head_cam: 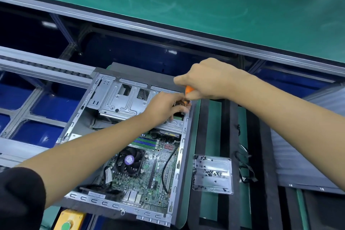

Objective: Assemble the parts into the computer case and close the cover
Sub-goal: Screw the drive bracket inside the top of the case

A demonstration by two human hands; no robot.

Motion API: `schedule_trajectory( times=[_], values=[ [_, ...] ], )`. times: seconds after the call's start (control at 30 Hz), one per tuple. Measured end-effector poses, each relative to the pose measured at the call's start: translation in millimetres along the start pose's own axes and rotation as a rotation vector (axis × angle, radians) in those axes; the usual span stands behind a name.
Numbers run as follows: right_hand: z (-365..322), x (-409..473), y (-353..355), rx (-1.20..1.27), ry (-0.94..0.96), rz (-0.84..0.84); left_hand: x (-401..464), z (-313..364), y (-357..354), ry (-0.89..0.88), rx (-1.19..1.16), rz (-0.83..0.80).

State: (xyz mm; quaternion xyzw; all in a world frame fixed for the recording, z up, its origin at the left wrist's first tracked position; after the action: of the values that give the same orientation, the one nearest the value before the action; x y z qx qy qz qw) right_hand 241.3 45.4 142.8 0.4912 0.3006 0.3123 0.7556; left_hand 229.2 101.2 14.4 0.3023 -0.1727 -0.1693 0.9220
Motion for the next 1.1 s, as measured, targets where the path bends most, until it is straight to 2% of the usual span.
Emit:
schedule_trajectory(
  times=[0.1,0.2,0.4,0.6,0.83,0.93,1.03,1.1],
  values=[
    [-6,2,-6,-0.068,-0.051,0.011,-5,2,2,0.014,0.014,0.078],
    [-5,1,-10,-0.112,-0.085,0.011,-2,6,4,-0.001,0.062,0.071],
    [-8,-9,-9,0.003,0.069,-0.065,5,-3,-1,0.046,0.088,-0.035],
    [-6,0,-5,0.070,0.030,-0.046,2,-4,1,0.048,0.074,-0.012],
    [-3,9,-11,0.195,-0.062,-0.139,3,-1,0,0.052,0.024,-0.040],
    [0,4,-12,0.212,-0.137,-0.066,-1,-5,6,0.075,-0.001,0.036],
    [6,-5,-15,0.230,-0.228,0.012,-16,-16,15,0.139,-0.179,0.169],
    [11,-12,-11,0.311,-0.289,0.067,-28,-21,16,0.175,-0.299,0.197]
  ],
)
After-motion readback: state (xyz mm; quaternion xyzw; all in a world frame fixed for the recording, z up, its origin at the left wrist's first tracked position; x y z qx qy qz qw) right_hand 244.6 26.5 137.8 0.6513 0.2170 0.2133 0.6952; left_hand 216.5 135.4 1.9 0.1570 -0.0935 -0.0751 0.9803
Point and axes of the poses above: each hand's wrist, its own x-axis towards the middle knuckle, its own y-axis out of the back of the hand, z = x × y, the point moved 9 cm from there along x, towards the middle knuckle, and after that the axes turned 12 degrees about -y, right-handed, at the moved point
